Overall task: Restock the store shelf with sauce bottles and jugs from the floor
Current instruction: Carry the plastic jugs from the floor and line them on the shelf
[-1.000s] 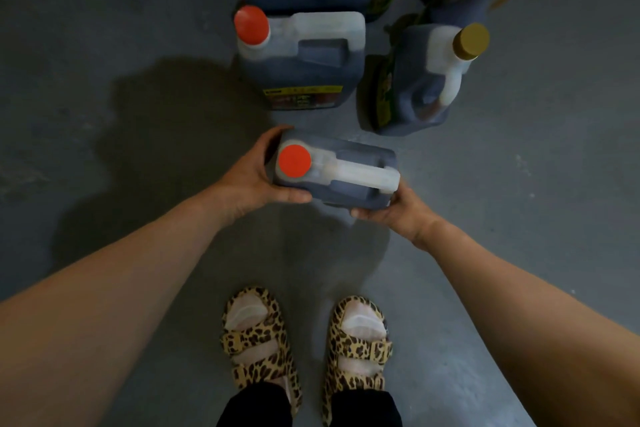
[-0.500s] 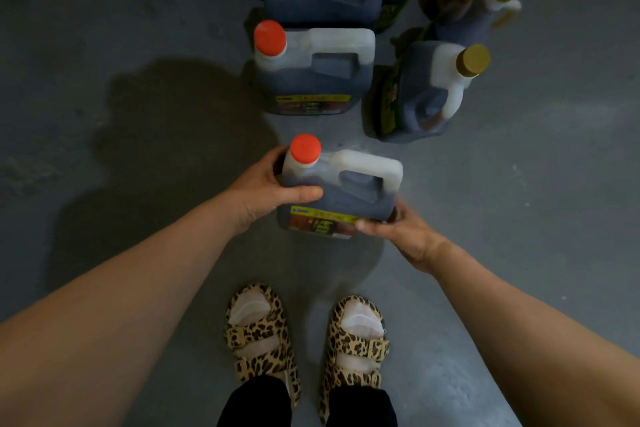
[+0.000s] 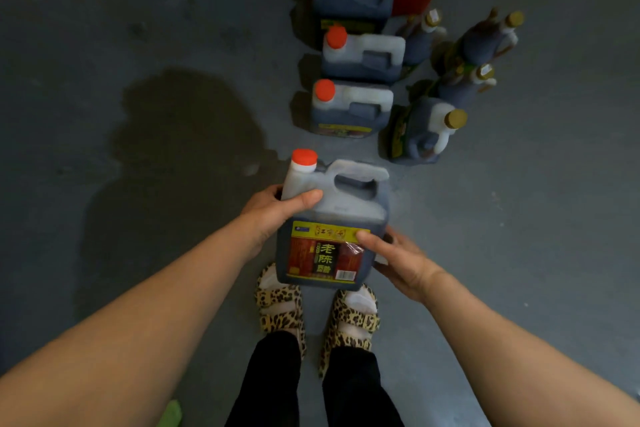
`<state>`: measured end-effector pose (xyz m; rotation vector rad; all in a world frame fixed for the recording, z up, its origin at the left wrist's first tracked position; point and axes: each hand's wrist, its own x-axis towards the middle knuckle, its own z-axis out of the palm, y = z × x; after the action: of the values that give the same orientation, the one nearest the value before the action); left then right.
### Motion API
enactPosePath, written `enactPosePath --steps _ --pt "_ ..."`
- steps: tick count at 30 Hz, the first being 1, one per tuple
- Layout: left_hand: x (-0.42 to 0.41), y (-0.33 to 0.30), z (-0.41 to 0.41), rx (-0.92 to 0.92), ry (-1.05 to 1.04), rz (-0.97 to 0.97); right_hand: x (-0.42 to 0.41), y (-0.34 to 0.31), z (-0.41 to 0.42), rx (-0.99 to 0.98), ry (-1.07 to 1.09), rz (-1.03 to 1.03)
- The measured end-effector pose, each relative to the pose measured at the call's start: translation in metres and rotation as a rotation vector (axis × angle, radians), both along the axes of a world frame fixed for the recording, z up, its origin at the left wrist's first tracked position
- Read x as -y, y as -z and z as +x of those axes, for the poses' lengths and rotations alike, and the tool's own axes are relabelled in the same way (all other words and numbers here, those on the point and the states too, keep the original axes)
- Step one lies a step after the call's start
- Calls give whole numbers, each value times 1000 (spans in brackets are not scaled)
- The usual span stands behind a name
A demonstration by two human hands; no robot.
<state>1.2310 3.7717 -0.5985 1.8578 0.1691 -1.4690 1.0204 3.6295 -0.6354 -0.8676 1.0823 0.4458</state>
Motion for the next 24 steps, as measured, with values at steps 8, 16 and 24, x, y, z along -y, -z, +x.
enactPosePath --steps 8,16,24 --pt "-15 -132 19 -34 -203 -12 -8 -137 49 -45 9 -56" --pt "-45 -297 51 61 -192 -94 -7 -307 110 62 -137 -174" --pt "-96 -492 100 256 -422 -169 -30 -495 196 352 -379 -265"
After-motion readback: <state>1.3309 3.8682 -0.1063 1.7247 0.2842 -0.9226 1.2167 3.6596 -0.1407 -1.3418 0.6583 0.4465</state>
